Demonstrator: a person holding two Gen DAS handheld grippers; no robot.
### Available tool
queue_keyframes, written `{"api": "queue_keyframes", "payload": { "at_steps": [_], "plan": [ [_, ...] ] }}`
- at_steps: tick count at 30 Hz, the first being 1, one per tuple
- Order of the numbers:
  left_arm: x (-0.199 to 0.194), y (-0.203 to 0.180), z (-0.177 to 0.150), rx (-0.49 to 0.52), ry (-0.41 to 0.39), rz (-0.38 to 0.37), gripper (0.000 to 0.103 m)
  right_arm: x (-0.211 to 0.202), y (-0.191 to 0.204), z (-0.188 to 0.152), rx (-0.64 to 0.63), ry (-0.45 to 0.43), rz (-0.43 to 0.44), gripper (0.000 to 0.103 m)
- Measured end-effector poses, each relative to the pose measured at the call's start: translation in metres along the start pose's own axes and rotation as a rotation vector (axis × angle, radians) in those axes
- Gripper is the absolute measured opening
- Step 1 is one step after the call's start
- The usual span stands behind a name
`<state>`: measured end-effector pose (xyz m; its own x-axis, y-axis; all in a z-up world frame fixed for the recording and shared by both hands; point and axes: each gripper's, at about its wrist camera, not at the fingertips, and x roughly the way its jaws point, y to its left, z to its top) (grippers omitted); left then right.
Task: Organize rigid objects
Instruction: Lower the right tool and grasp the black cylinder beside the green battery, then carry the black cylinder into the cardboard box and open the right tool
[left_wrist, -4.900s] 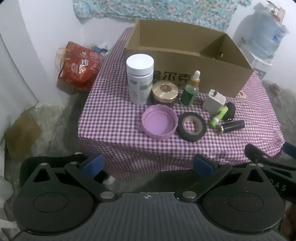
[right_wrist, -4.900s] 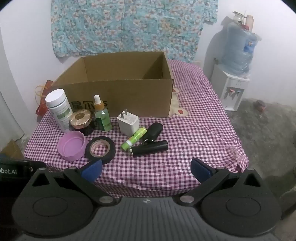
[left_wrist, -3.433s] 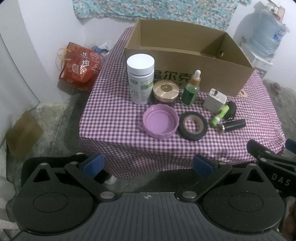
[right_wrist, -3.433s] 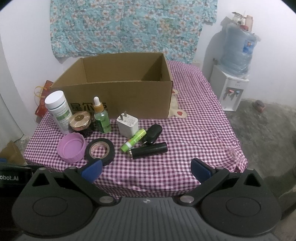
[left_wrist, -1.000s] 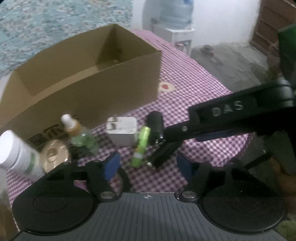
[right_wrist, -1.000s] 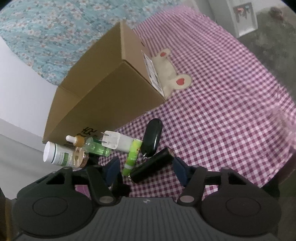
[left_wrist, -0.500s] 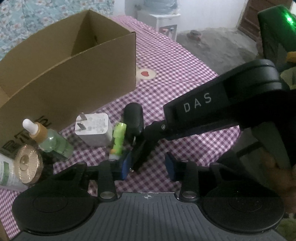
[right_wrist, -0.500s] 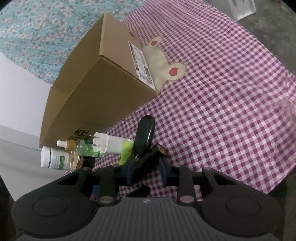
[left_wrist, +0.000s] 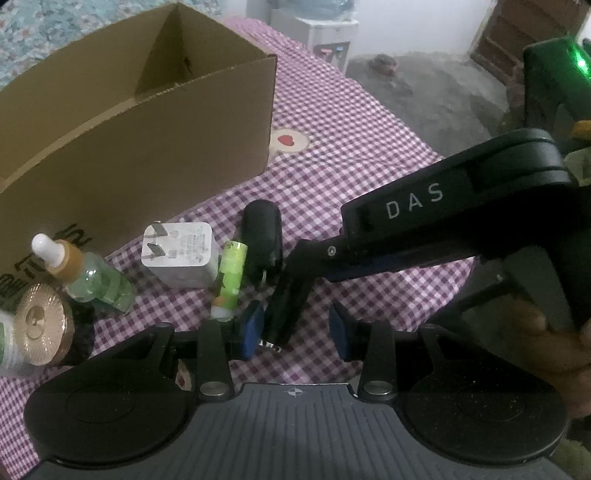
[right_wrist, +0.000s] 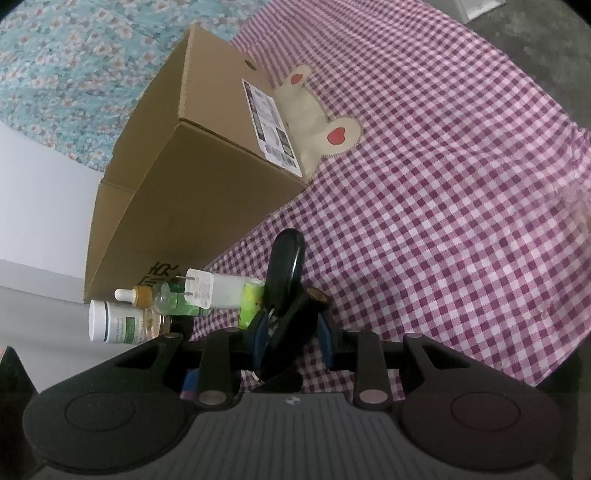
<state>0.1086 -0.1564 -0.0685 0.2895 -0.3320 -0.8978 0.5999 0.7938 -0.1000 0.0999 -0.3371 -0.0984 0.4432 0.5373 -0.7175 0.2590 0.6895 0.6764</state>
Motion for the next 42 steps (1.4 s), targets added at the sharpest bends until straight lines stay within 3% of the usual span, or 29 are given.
{"api": "queue_keyframes", "payload": {
  "at_steps": [8,10,14,23,31,42],
  "plan": [
    [0.015,-0.003,0.007,0.014,0.03,0.02,0.039,0.011,-0.002,0.001,0.008,0.025,0.003,0.032],
    [0.017,-0.002,0.008,0.015,0.036,0.023,0.036,0.013,-0.003,0.0,0.004,0.026,0.007,0.031],
    [0.022,-0.001,0.007,0.012,0.046,0.037,0.022,0.016,-0.002,-0.001,-0.006,0.012,0.009,0.031],
    [0.012,-0.007,0.001,0.032,0.008,0.046,0.021,0.014,-0.003,-0.009,-0.009,-0.008,0.018,0.026],
    [-0.016,-0.018,-0.005,0.052,-0.067,0.051,0.021,-0.012,0.012,-0.019,-0.054,-0.065,0.023,0.026],
    [-0.091,-0.024,-0.016,0.03,-0.267,0.111,0.021,-0.063,0.08,-0.035,-0.261,-0.195,0.06,0.026]
  ]
}}
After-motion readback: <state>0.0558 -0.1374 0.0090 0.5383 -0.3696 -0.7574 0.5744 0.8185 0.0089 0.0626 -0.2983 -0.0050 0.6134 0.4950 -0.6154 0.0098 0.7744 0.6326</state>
